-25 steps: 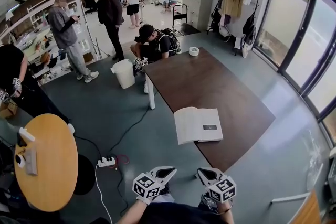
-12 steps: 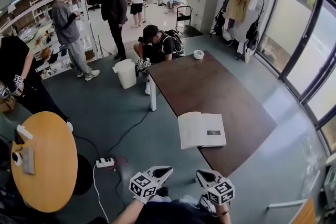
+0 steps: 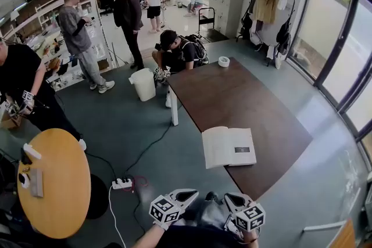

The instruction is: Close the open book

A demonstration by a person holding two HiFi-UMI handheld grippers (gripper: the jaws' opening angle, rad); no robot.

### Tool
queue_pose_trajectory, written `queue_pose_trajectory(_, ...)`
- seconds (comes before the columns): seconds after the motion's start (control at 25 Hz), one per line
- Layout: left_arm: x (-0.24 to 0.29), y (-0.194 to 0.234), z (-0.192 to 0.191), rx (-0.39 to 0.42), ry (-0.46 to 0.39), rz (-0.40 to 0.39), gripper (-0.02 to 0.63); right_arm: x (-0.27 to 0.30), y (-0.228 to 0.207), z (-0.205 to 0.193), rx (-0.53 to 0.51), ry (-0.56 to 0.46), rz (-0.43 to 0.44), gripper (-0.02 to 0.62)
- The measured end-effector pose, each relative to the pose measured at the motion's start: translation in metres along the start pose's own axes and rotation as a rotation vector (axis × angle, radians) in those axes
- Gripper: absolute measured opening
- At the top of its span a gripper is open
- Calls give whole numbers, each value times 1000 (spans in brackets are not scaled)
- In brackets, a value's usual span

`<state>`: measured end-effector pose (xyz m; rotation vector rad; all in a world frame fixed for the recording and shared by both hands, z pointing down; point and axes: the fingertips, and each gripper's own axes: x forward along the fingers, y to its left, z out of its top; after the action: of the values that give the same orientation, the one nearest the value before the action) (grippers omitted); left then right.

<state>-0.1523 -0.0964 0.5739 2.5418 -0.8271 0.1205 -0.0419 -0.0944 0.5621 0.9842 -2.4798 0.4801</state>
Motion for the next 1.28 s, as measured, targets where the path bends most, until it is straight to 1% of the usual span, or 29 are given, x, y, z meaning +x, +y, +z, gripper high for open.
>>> queue_pose_trajectory(0.2,4,9,0,1,4,22,6,13,-9,-3,11,-3,21,-12)
queue_pose_trajectory(0.4,14,30,13,4,-10,64,6,34,-30,10,-25,-22,54,-12)
queue_pose_trajectory(0.48,20,38,15,-1,-9,75,6,38,-39,15,-32,-25,53,-12)
queue_pose_trajectory(0.6,33,43,17,-1,5,64,6,38,-50,24,-21,-35,46,-12)
queue_pose_trajectory(0.76,53,42,17,12,25,40,6,36,-67,9,18,-13,29,-12)
queue_pose_trajectory(0.92,74,45,29,23,21,36,6,36,-86,11,28,-14,31,-12)
queue_pose_trajectory(1.28,99,59,36,13,26,38,6,45,-119,26,3,-25,29,-12)
